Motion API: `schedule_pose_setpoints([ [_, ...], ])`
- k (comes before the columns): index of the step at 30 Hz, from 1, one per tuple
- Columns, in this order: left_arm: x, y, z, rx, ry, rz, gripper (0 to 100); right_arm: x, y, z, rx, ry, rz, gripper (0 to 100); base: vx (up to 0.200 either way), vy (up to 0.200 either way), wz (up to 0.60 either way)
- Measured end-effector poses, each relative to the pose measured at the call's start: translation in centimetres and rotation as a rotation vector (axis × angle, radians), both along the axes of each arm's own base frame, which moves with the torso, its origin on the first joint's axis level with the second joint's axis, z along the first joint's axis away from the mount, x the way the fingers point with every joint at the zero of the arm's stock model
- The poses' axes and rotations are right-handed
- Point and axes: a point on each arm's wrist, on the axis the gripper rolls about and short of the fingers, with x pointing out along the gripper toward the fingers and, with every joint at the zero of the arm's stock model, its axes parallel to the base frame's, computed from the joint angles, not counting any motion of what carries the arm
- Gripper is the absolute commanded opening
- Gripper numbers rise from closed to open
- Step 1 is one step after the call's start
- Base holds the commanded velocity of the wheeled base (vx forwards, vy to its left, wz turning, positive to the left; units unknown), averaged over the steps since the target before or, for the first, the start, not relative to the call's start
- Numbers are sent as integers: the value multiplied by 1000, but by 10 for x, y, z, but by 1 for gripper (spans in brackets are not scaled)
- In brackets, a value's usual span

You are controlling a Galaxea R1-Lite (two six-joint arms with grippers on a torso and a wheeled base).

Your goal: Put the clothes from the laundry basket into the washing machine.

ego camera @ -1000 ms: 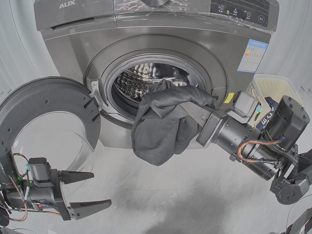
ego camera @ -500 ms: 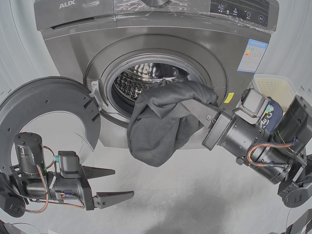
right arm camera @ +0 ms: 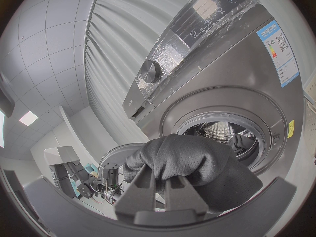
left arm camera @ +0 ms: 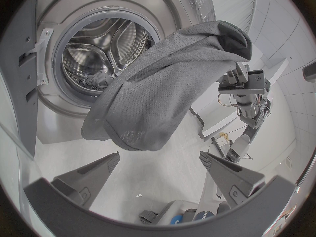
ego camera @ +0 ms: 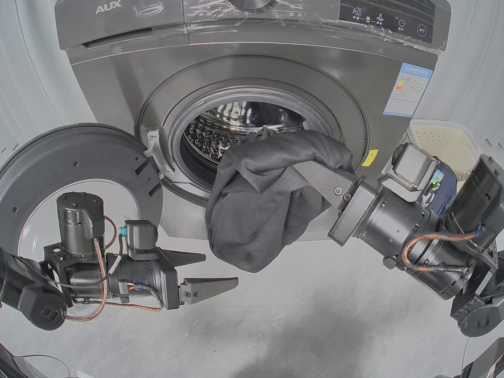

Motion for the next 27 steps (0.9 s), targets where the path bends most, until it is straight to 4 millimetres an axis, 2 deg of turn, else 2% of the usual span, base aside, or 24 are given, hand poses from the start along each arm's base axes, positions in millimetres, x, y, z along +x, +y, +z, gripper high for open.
schedule_pose_setpoints([
  [9, 22, -7, -11, -14, -31, 15, 100, 0, 2, -1, -2, 3, 4, 0, 0, 0, 0],
  [20, 52, -19, -22, -79, -64, 117, 100, 1, 8, -4, -10, 9, 13, 0, 0, 0, 0],
  [27, 57, -23, -25, -112, -49, 122, 100, 2, 10, -7, -14, 14, 10, 0, 0, 0, 0],
])
